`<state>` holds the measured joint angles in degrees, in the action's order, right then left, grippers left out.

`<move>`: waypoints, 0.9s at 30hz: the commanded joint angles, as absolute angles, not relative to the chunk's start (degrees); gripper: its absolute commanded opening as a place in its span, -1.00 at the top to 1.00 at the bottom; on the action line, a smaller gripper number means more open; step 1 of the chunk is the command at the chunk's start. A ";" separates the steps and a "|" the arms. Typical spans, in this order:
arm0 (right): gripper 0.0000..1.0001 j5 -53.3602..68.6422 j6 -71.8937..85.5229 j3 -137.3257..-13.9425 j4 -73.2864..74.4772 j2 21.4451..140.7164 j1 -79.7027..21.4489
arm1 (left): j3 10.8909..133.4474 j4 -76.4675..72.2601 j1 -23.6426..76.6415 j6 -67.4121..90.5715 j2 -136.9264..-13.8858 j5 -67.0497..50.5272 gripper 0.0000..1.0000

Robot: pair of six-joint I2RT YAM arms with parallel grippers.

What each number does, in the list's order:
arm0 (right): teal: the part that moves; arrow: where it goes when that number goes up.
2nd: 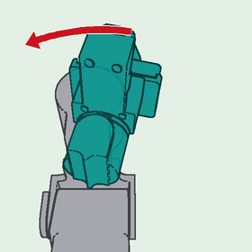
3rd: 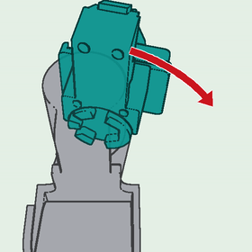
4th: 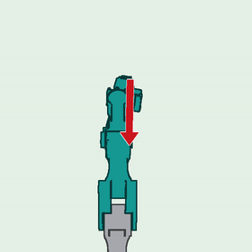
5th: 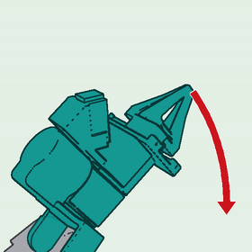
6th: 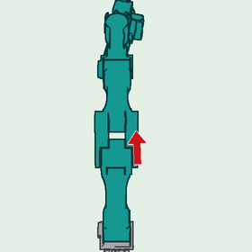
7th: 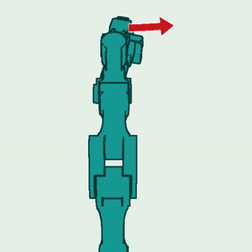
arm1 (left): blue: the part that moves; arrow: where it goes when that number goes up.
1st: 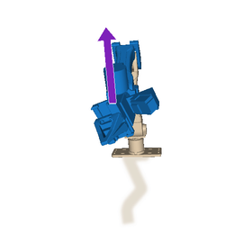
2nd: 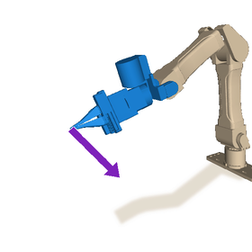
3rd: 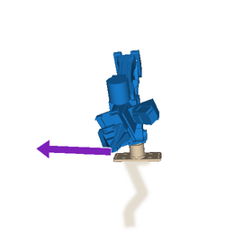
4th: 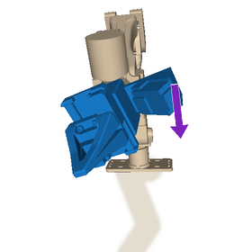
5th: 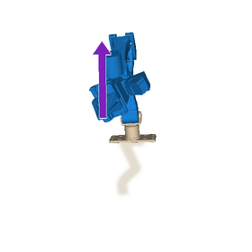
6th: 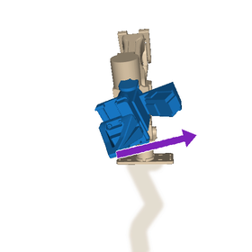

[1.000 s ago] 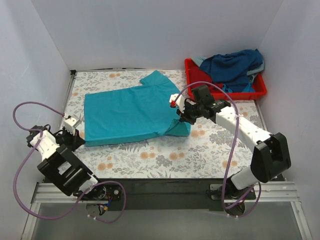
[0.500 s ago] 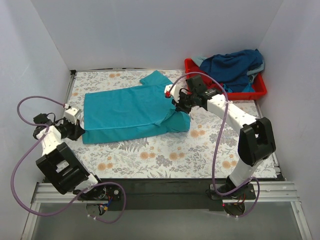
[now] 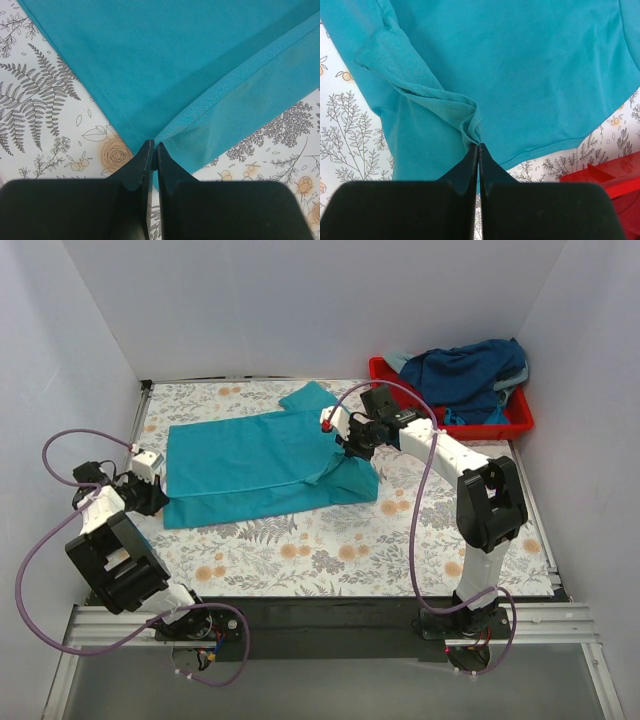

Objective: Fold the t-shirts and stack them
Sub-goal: Fold the tshirt

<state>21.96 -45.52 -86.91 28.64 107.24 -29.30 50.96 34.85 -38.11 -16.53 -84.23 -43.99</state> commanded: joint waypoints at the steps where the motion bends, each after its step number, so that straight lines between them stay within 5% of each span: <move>1: 0.97 21.27 -47.11 -90.17 28.74 108.63 -29.18 | 51.42 32.26 -37.09 -15.65 -84.55 -43.07 1.00; 11: 0.93 19.78 -45.62 -94.30 29.52 113.72 -29.09 | 51.67 28.21 -35.68 -11.79 -87.80 -39.99 0.96; 13: 0.69 17.51 -43.70 -95.53 30.32 114.26 -28.92 | 52.82 28.30 -35.68 -9.85 -88.68 -39.64 0.62; 14: 0.35 17.23 -43.07 -95.80 31.89 114.26 -28.57 | 53.69 29.52 -35.68 -8.89 -88.94 -39.46 0.54; 17: -0.19 19.42 -40.00 -97.29 36.54 113.21 -25.93 | 58.08 36.87 -35.86 -6.07 -90.52 -39.29 0.24; 22: -0.27 26.00 -33.32 -96.43 43.93 110.92 -22.24 | 61.44 46.13 -39.28 -3.25 -91.14 -40.25 -0.16; 27: -0.22 30.05 -26.55 -90.97 45.18 109.60 -21.97 | 56.79 46.94 -40.61 -3.25 -88.17 -36.48 -0.19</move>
<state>24.82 -32.38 -93.14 41.25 112.46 -20.95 58.96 43.40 -40.32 -4.05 -91.79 -38.30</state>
